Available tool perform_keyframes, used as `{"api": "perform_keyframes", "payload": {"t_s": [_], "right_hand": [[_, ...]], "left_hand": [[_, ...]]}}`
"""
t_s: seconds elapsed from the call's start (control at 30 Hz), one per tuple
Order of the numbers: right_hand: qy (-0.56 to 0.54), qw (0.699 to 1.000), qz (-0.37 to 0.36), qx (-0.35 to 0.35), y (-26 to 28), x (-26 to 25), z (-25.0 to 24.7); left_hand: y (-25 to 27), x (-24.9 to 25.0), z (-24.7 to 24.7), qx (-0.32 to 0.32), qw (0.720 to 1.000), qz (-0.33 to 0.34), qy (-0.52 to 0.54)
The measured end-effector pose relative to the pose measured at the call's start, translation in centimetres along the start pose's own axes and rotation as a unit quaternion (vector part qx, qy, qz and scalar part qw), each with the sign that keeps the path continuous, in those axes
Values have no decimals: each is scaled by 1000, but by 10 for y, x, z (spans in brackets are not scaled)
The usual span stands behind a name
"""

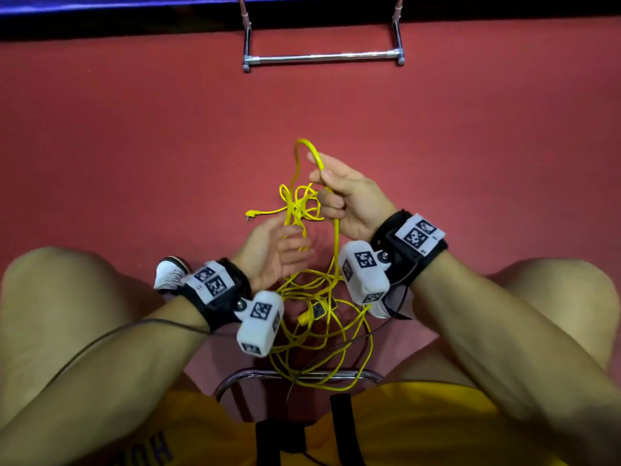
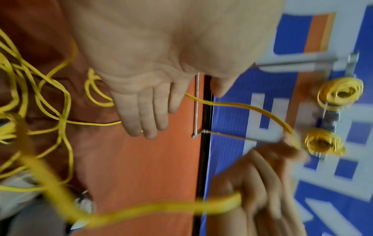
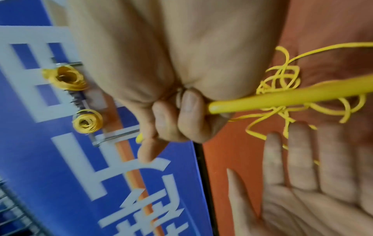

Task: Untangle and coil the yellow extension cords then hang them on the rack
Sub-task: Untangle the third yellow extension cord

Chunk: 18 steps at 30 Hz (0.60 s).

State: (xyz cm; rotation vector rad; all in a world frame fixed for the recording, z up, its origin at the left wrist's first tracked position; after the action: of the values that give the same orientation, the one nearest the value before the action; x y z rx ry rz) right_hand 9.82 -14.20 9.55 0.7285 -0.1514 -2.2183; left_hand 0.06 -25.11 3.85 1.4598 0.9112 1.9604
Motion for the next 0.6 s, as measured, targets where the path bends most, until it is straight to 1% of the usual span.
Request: {"api": "perform_keyframes", "payload": {"t_s": [0.07, 0.1, 0.13, 0.17, 0.2, 0.27, 0.3, 0.33, 0.37, 0.4, 0.43, 0.47, 0.5, 0.53, 0.57, 0.6], "right_hand": [[57, 993, 35, -100, 11, 2, 28], [91, 986, 57, -131, 15, 9, 33], [134, 977, 79, -146, 17, 18, 33], [195, 965, 101, -147, 19, 28, 28], [275, 944, 118, -138, 20, 37, 20], [421, 888, 155, -100, 23, 49, -1], [451, 869, 186, -82, 25, 54, -10], [460, 857, 222, -68, 28, 58, -18], [464, 849, 248, -49, 30, 62, -25], [469, 845, 254, -19, 30, 60, -33], [456, 857, 239, 27, 27, 56, -40], [403, 886, 213, 85, 23, 50, -48], [308, 922, 185, 141, 20, 45, -53], [186, 951, 162, 187, 18, 41, -59], [65, 964, 138, 218, 15, 37, -64], [-27, 963, 121, 240, 12, 33, -68]], "left_hand": [[2, 21, -11, 4, 996, 35, 82], [4, 32, -16, -4, 992, 59, 114], [5, 42, -20, -13, 986, 86, 140], [6, 51, -25, -20, 980, 112, 166], [6, 59, -30, -24, 973, 128, 192], [2, 64, -36, -19, 964, 119, 236], [-1, 61, -36, -4, 967, 101, 235], [-3, 57, -34, 17, 973, 82, 214], [-5, 53, -29, 35, 982, 71, 172], [-5, 50, -22, 41, 990, 67, 114], [-4, 46, -12, 29, 996, 69, 51], [-1, 41, 0, 1, 998, 70, -2], [3, 34, 11, -32, 996, 65, -42], [9, 28, 20, -63, 993, 58, -77], [13, 21, 26, -84, 989, 53, -110], [15, 16, 29, -96, 984, 52, -141]]}}
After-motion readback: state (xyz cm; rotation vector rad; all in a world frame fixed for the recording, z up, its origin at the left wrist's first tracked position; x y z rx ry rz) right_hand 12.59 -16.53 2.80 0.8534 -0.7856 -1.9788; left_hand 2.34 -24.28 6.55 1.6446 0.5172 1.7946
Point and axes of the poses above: each hand's wrist, its own y-axis away from the middle knuckle, its own z-axis out of the palm, x = y × z, the point moved 7 cm from there along -y, towards the middle knuckle, and after that the axes turned 14 degrees about -y, right-handed, at the moved point
